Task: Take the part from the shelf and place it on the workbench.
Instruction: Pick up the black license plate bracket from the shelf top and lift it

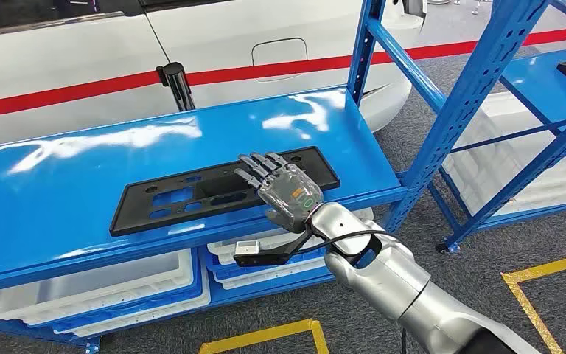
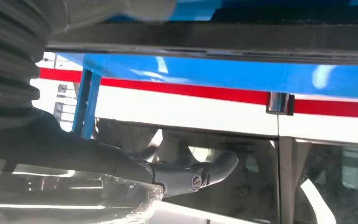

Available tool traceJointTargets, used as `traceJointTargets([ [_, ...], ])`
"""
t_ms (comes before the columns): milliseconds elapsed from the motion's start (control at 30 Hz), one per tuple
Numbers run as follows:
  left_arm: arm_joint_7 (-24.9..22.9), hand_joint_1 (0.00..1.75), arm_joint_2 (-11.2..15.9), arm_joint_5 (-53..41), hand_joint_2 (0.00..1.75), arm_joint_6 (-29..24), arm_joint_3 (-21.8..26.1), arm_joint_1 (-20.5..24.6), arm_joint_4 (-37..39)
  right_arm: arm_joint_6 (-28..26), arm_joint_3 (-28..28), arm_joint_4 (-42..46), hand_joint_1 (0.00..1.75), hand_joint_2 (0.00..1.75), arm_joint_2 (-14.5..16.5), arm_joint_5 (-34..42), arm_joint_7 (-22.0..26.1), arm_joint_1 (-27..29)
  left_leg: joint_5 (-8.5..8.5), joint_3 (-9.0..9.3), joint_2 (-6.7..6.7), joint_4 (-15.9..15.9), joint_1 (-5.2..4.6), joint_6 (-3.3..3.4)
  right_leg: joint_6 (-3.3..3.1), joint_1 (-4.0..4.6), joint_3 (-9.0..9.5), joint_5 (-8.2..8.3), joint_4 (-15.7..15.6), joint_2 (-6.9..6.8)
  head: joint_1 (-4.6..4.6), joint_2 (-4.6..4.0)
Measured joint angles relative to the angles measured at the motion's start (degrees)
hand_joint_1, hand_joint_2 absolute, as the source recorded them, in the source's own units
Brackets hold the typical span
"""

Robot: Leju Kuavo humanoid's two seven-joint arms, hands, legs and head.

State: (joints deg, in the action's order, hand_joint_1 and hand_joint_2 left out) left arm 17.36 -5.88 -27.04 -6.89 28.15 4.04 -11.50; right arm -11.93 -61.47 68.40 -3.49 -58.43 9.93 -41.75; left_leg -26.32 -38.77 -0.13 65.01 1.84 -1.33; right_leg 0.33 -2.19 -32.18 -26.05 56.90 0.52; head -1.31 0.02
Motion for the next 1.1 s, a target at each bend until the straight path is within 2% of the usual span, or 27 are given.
traceJointTargets([
  [33, 0.19, 0.00, 0.00, 0.01, 0.00, 0.01, 0.11, 0.01, 0.00, -0.02, 0.10, -0.05, 1.21, 1.75, -0.03, 0.08, 0.09, 0.01, 1.09, 1.08, 0.01, -2.32, 0.07, 0.00, 0.18, -0.03, 0.13, -0.11, -0.01, 0.03, -0.02, 0.00],
  [67, 0.31, 0.00, -0.01, -0.04, 0.00, -0.02, 0.20, 0.04, 0.00, -0.04, 0.18, -0.11, 1.19, 1.75, -0.07, 0.15, 0.17, 0.02, 1.42, 1.80, -0.02, -3.81, -0.02, 0.04, 0.39, 0.11, 0.19, -0.25, 0.03, 0.07, -0.03, 0.00],
  [100, 0.54, 0.00, -0.01, -0.20, 0.00, -0.12, 0.40, 0.12, 0.00, -0.07, 0.34, -0.25, 1.20, 1.75, -0.16, 0.27, 0.34, 0.07, 2.39, 3.04, -0.10, -6.46, -0.10, 0.21, 0.74, 0.19, 0.32, -0.43, 0.04, 0.12, 0.01, 0.00],
  [133, 0.67, 0.00, -0.02, -0.43, 0.00, -0.26, 0.55, 0.18, 0.00, -0.08, 0.48, -0.39, 1.23, 1.75, -0.25, 0.34, 0.55, 0.16, 2.57, 3.67, -0.20, -7.75, -0.29, 0.50, 1.11, 0.31, 0.36, -0.58, 0.00, 0.16, 0.05, 0.00],
  [233, 0.66, 0.00, -0.03, -0.93, 0.00, -0.82, 0.96, 0.26, -0.01, -0.07, 0.68, -0.88, 1.27, 1.75, -0.41, 0.37, 1.20, 0.65, 2.38, 3.99, -0.32, -8.21, -0.90, 2.03, 2.25, 0.33, 0.36, -0.87, -0.05, 0.10, 0.14, 0.00],
  [267, 0.63, 0.00, -0.03, -0.95, 0.00, -0.94, 1.07, 0.26, -0.01, -0.01, 0.70, -1.03, 1.27, 1.75, -0.43, 0.37, 1.34, 0.72, 2.49, 4.19, -0.26, -8.48, -0.98, 2.64, 2.36, 0.35, -0.15, -1.45, 0.98, 0.01, 0.16, 0.00],
  [300, 0.61, 0.00, -0.03, -0.94, 0.00, -1.01, 1.16, 0.25, -0.01, 0.04, 0.70, -1.17, 1.28, 1.75, -0.44, 0.38, 1.45, 0.76, 2.60, 4.39, -0.18, -8.74, -1.02, 3.19, 2.22, 0.41, -1.30, -2.54, 3.21, -0.07, 0.19, 0.00],
  [367, 0.57, 0.00, -0.02, -0.88, 0.00, -1.05, 1.26, 0.23, 0.00, 0.15, 0.70, -1.57, 1.06, 1.75, -0.48, 0.40, 1.52, 0.90, 2.50, 4.50, -0.10, -8.83, -1.26, 3.96, 1.49, 0.48, -5.42, -5.66, 10.96, -0.16, 0.22, 0.00],
  [400, 0.56, 0.00, -0.02, -0.85, 0.00, -1.07, 1.29, 0.21, 0.00, 0.16, 0.69, -1.80, 0.90, 1.75, -0.52, 0.41, 1.54, 1.07, 2.43, 4.53, -0.12, -8.83, -1.44, 4.13, 1.32, 0.53, -7.51, -6.84, 14.73, -0.16, 0.23, 0.00],
  [433, 0.55, 0.00, -0.02, -0.83, 0.00, -1.08, 1.33, 0.16, 0.00, 0.22, 0.68, -2.03, 0.76, 1.75, -0.58, 0.44, 1.57, 1.22, 2.37, 4.57, -0.18, -8.81, -1.62, 4.26, 1.38, 0.62, -8.89, -7.27, 16.99, -0.15, 0.24, 0.00],
  [467, 0.55, 0.00, -0.02, -0.82, 0.00, -1.07, 1.39, 0.10, 0.00, 0.33, 0.67, -2.22, 0.74, 1.75, -0.63, 0.54, 1.64, 1.33, 2.32, 4.64, -0.26, -8.80, -1.79, 4.32, 1.60, 0.77, -9.16, -6.80, 17.05, -0.16, 0.25, 0.00],
  [500, 0.55, 0.00, -0.03, -0.80, 0.00, -1.07, 1.48, 0.04, 0.00, 0.47, 0.67, -2.35, 0.72, 1.75, -0.66, 0.69, 1.77, 1.37, 2.28, 4.75, -0.34, -8.78, -1.96, 4.34, 1.86, 0.92, -8.38, -5.62, 15.10, -0.16, 0.25, 0.00],
  [567, 0.57, 0.00, -0.06, -0.75, 0.00, -1.09, 1.68, -0.03, 0.00, 0.69, 0.67, -2.49, 0.73, 1.75, -0.67, 1.08, 2.09, 1.31, 2.20, 4.94, -0.47, -8.76, -2.20, 4.33, 2.14, 1.21, -5.31, -2.74, 8.57, -0.17, 0.26, 0.00],
  [600, 0.60, 0.00, -0.10, -0.74, 0.00, -1.11, 1.80, -0.03, 0.00, 0.73, 0.67, -2.52, 0.73, 1.75, -0.66, 1.26, 2.24, 1.22, 2.11, 4.95, -0.53, -8.67, -2.41, 4.24, 1.95, 1.34, -3.61, -1.48, 5.15, -0.16, 0.25, 0.00],
  [667, 0.66, 0.00, -0.17, -0.71, 0.00, -1.15, 2.07, -0.03, 0.00, 0.75, 0.67, -2.58, 0.73, 1.75, -0.63, 1.54, 2.42, 1.08, 1.91, 4.87, -0.64, -8.49, -2.73, 3.97, 1.24, 1.52, -1.60, 0.14, 0.88, -0.17, 0.18, 0.00],
  [733, 0.69, 0.00, -0.19, -0.68, 0.00, -1.17, 2.26, -0.05, 0.00, 0.76, 0.67, -2.64, 0.73, 1.75, -0.62, 1.62, 2.46, 1.00, 1.76, 4.81, -0.70, -8.38, -2.75, 3.54, 0.54, 1.49, -1.37, 0.56, 0.24, -0.17, 0.14, 0.00],
  [800, 0.69, 0.00, -0.10, -0.65, 0.00, -1.24, 2.44, -0.08, -0.01, 0.76, 0.68, -2.68, 0.73, 1.75, -0.54, 1.64, 2.46, 0.88, 0.97, 4.50, -0.68, -7.40, -2.50, 2.91, -0.06, 1.04, -1.03, 0.73, -0.06, -0.20, 0.09, 0.00],
  [867, 0.71, 0.00, -0.05, -0.65, 0.00, -1.31, 2.60, -0.09, -0.01, 0.77, 0.68, -2.69, 0.73, 1.75, -0.38, 1.66, 2.46, 0.75, -1.92, 2.39, -0.56, -2.62, -2.04, 2.02, -0.61, 0.67, -0.70, 0.81, -0.31, -0.27, -0.15, 0.00],
  [933, 0.71, 0.00, -0.08, -0.65, 0.00, -1.31, 2.65, -0.13, 0.01, 0.78, 0.65, -2.76, 0.73, 1.75, -0.33, 1.66, 2.46, 0.75, -5.38, -1.38, -0.37, 4.96, -1.43, 1.17, -0.82, 0.71, -0.67, 0.77, -0.30, -0.31, -0.32, 0.00],
  [967, 0.71, 0.00, -0.09, -0.65, 0.00, -1.31, 2.66, -0.17, 0.01, 0.79, 0.63, -2.82, 0.73, 1.75, -0.33, 1.66, 2.46, 0.78, -6.04, -2.77, -0.30, 7.51, -1.13, 0.86, -0.82, 0.71, -0.68, 0.75, -0.29, -0.31, -0.31, 0.00],
  [1000, 0.71, 0.00, -0.08, -0.65, 0.00, -1.31, 2.67, -0.20, 0.02, 0.79, 0.61, -2.88, 0.73, 1.75, -0.34, 1.65, 2.46, 0.81, -5.52, -3.12, -0.22, 7.88, -0.86, 0.63, -0.81, 0.67, -0.67, 0.74, -0.27, -0.31, -0.33, 0.00],
  [1033, 0.71, 0.00, -0.08, -0.65, 0.00, -1.32, 2.68, -0.22, 0.02, 0.79, 0.60, -2.93, 0.73, 1.75, -0.33, 1.65, 2.46, 0.83, -4.02, -2.34, -0.14, 6.04, -0.63, 0.48, -0.75, 0.60, -0.61, 0.70, -0.27, -0.29, -0.33, 0.00],
  [1100, 0.71, 0.00, -0.05, -0.65, 0.00, -1.33, 2.69, -0.17, 0.02, 0.80, 0.61, -2.96, 0.79, 1.75, -0.29, 1.65, 2.46, 0.81, -0.11, 1.63, 0.00, -2.01, -0.31, 0.39, -0.50, 0.53, -0.44, 0.57, -0.26, -0.24, -0.37, 0.00],
])
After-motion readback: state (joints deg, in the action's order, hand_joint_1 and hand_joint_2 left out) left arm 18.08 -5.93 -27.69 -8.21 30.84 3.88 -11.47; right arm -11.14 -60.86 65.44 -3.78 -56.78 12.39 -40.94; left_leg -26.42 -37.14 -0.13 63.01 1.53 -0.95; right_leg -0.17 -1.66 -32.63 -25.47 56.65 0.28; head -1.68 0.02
